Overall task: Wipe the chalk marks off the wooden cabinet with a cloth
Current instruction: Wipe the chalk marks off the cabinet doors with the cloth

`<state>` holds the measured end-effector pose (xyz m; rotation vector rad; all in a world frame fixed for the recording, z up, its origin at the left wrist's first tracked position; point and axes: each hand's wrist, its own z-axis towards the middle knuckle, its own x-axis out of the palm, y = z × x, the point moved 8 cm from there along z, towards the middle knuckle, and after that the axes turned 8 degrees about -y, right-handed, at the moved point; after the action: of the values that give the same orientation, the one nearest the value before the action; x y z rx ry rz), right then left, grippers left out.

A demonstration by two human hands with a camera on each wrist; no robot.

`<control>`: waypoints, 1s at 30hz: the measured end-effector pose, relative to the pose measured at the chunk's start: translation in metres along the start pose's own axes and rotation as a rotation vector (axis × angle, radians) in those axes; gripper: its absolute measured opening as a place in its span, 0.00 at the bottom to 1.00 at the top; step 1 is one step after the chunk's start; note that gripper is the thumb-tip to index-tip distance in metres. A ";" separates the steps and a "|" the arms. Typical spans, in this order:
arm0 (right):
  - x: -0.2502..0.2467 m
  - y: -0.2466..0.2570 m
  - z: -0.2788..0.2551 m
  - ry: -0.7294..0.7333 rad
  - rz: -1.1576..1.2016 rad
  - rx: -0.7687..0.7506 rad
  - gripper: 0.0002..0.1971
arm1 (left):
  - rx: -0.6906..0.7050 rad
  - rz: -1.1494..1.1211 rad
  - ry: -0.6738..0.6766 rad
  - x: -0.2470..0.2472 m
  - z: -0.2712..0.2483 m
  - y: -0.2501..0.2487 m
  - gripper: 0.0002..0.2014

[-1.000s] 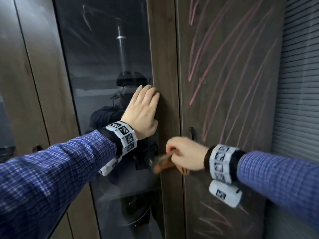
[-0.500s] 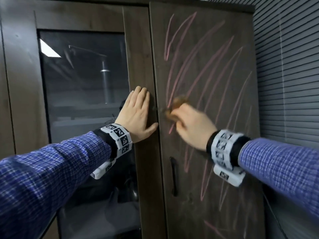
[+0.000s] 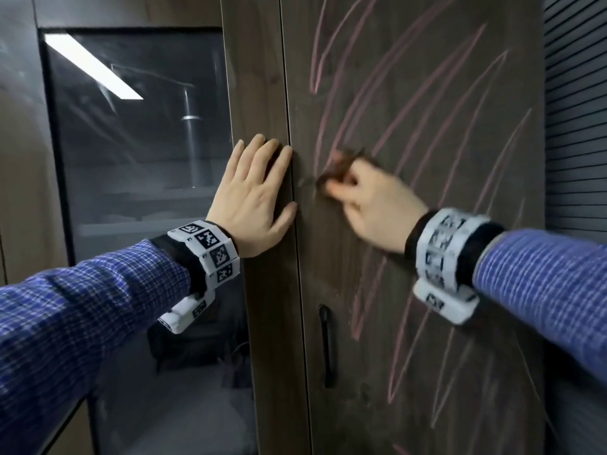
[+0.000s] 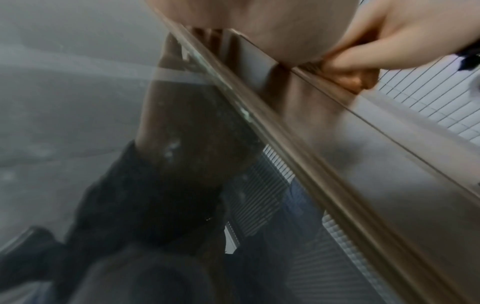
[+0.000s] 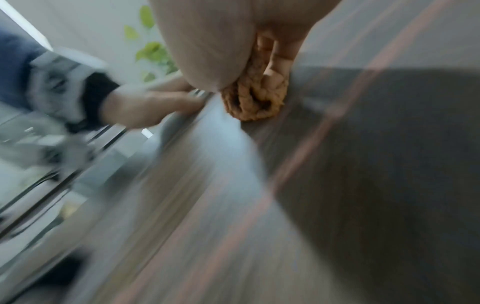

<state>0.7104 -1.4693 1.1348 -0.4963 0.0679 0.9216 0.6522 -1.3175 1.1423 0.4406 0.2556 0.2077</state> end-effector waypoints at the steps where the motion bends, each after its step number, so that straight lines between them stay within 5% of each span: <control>1: -0.012 -0.021 0.016 -0.050 -0.009 0.066 0.19 | 0.007 0.000 -0.009 -0.001 0.003 0.000 0.40; 6: -0.028 -0.052 0.035 -0.148 -0.007 0.205 0.18 | 0.063 0.003 -0.040 -0.009 0.016 -0.003 0.40; 11: 0.014 0.043 -0.031 0.179 0.072 -0.160 0.20 | 0.105 0.004 -0.020 -0.015 0.022 -0.007 0.35; 14: 0.014 0.044 -0.020 0.299 0.050 -0.254 0.20 | 0.117 0.003 0.012 -0.019 0.030 -0.003 0.34; 19: -0.022 -0.027 0.078 -0.016 0.066 0.084 0.18 | 0.097 -0.151 -0.082 -0.034 0.046 0.006 0.32; 22: -0.020 -0.029 0.084 -0.059 0.086 0.153 0.17 | 0.011 -0.209 -0.136 -0.043 0.054 0.011 0.34; 27: 0.005 0.015 0.028 0.197 0.132 -0.109 0.17 | -0.049 -0.115 -0.111 -0.041 0.079 0.018 0.38; 30: 0.000 0.010 0.042 0.243 0.103 -0.156 0.19 | -0.069 -0.083 -0.109 -0.037 0.090 0.021 0.35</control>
<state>0.6967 -1.4457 1.1680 -0.7547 0.2452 0.9679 0.6403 -1.3436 1.2375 0.3713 0.1591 0.1109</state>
